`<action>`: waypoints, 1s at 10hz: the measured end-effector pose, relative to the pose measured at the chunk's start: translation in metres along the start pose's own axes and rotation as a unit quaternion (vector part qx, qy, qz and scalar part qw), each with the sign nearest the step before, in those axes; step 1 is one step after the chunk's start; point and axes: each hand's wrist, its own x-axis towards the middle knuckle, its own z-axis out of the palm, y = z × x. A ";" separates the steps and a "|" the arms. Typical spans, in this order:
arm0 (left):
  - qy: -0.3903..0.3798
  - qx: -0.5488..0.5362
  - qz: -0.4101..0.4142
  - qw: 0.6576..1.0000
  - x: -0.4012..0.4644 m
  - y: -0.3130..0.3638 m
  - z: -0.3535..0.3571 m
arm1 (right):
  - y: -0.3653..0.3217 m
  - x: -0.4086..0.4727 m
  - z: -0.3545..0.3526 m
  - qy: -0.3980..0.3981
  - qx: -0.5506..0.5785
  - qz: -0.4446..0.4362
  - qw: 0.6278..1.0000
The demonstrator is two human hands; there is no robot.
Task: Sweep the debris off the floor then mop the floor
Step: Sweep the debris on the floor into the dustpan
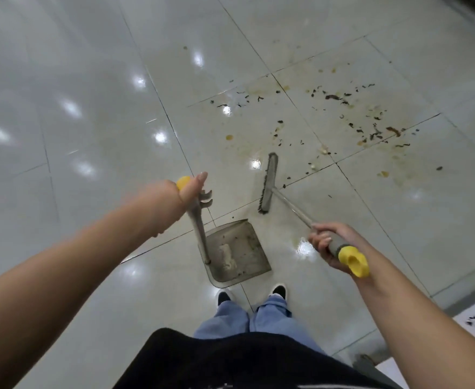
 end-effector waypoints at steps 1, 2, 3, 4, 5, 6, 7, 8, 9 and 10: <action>0.030 0.023 -0.018 0.999 -0.017 -0.021 -0.026 | 0.024 0.004 0.017 -0.003 -0.043 0.026 0.999; 0.032 0.067 -0.030 0.997 -0.029 -0.041 -0.033 | 0.050 0.017 0.046 -0.019 -0.069 0.039 0.997; 0.048 0.079 -0.043 0.995 -0.032 -0.067 -0.032 | 0.075 0.032 0.075 -0.049 -0.054 0.063 0.995; 0.048 0.069 -0.072 0.994 -0.034 -0.093 -0.029 | 0.093 0.046 0.095 -0.026 -0.071 0.070 0.995; 0.038 0.057 -0.088 0.994 -0.029 -0.118 -0.016 | 0.111 0.070 0.104 -0.026 -0.024 0.090 0.995; 0.052 0.075 -0.088 0.992 -0.020 -0.143 -0.013 | 0.118 0.084 0.097 0.001 -0.037 0.107 0.993; 0.050 0.077 -0.100 0.991 -0.014 -0.151 -0.019 | 0.099 0.087 0.090 0.033 -0.047 0.106 0.993; 0.054 0.100 -0.079 0.990 -0.001 -0.139 -0.019 | 0.066 0.083 0.080 0.052 -0.084 0.105 0.990; 0.062 0.115 -0.064 0.989 0.013 -0.111 -0.017 | 0.036 0.081 0.073 0.056 -0.106 0.096 0.988; 0.054 0.118 -0.052 0.990 0.033 -0.074 -0.018 | -0.005 0.076 0.061 0.061 -0.087 0.085 0.991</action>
